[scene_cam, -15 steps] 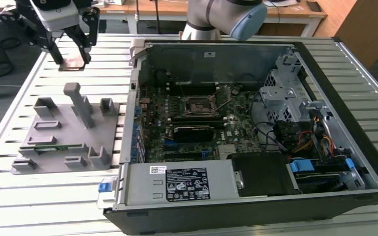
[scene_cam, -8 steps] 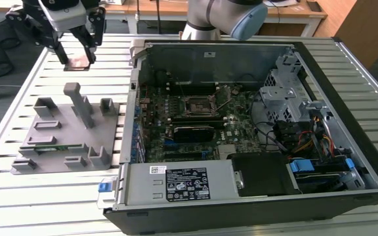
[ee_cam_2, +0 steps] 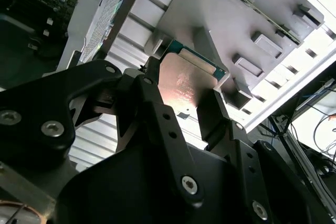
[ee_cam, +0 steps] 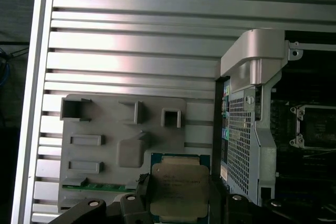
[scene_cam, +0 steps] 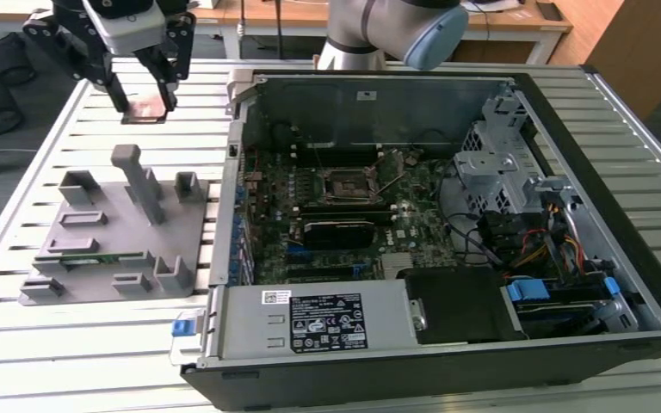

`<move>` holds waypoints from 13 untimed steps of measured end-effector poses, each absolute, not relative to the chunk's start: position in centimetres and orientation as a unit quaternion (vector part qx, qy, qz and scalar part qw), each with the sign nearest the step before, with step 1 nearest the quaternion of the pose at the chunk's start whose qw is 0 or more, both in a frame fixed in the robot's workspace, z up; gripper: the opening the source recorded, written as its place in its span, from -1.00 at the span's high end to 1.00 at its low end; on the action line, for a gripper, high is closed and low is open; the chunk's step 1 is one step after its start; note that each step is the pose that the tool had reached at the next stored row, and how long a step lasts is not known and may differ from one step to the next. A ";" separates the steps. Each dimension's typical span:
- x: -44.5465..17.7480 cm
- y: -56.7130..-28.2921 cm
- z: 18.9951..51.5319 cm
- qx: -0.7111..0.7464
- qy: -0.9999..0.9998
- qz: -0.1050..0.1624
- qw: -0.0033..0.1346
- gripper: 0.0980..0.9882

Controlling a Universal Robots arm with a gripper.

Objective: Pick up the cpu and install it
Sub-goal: 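Pick up the cpu and move it towards the insertion slot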

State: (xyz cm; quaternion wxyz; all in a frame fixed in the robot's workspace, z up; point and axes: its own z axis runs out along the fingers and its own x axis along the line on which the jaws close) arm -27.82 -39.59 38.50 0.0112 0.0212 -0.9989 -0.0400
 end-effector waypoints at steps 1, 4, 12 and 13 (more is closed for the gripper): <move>-27.7 -39.6 38.5 0.021 -0.999 -0.040 0.011 0.03; -27.4 -39.6 38.5 0.021 -0.999 -0.040 0.011 0.03; -26.3 -39.5 38.5 0.021 -0.999 -0.040 0.011 0.03; -26.2 -39.5 38.5 0.021 -0.999 -0.040 0.011 0.03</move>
